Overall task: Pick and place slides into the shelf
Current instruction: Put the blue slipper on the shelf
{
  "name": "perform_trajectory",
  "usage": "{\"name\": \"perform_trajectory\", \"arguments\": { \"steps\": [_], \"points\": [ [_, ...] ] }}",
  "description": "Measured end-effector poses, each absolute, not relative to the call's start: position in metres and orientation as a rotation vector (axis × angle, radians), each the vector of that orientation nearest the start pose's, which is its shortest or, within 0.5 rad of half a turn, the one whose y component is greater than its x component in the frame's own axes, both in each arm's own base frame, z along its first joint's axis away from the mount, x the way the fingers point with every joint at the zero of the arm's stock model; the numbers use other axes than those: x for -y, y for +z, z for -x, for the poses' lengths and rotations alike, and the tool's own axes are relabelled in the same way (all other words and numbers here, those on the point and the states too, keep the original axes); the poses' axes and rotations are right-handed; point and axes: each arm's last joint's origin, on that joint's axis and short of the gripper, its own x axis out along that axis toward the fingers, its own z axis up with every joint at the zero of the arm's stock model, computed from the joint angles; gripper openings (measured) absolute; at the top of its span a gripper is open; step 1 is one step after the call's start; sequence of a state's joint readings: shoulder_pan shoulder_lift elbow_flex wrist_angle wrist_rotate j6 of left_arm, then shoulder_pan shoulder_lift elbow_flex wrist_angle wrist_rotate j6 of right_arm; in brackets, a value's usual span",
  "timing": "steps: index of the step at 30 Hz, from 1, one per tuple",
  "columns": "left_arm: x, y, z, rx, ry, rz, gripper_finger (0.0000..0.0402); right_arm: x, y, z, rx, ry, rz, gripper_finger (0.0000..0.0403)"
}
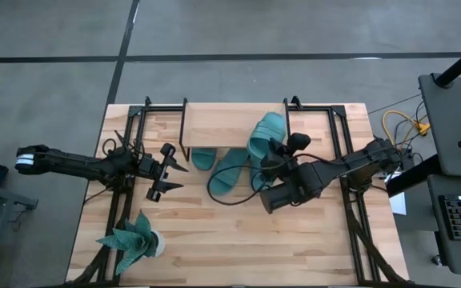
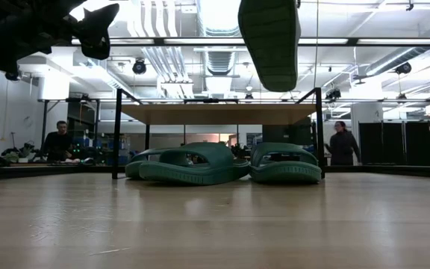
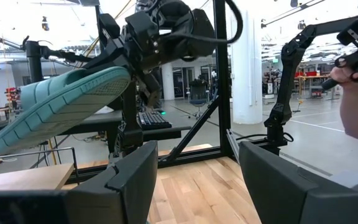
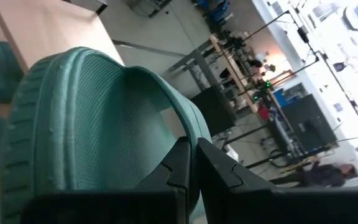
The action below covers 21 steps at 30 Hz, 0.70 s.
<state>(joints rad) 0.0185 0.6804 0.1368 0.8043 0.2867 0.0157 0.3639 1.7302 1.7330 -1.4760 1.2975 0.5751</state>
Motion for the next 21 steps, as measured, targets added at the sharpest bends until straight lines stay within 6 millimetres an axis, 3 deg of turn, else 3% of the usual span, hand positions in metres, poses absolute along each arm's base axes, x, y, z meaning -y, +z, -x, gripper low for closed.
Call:
{"name": "perform_trajectory", "arguments": {
  "steps": [11,21],
  "points": [
    [0.005,0.219,-0.148,0.261,-0.265,-0.055,0.0211,-0.088,0.356,-0.306,-0.764,-0.913,0.572,0.0011],
    [0.005,0.219,-0.148,0.26,-0.264,-0.055,0.0211,-0.096,0.36,-0.324,-0.75,-0.781,0.578,0.0011]
  ]
}}
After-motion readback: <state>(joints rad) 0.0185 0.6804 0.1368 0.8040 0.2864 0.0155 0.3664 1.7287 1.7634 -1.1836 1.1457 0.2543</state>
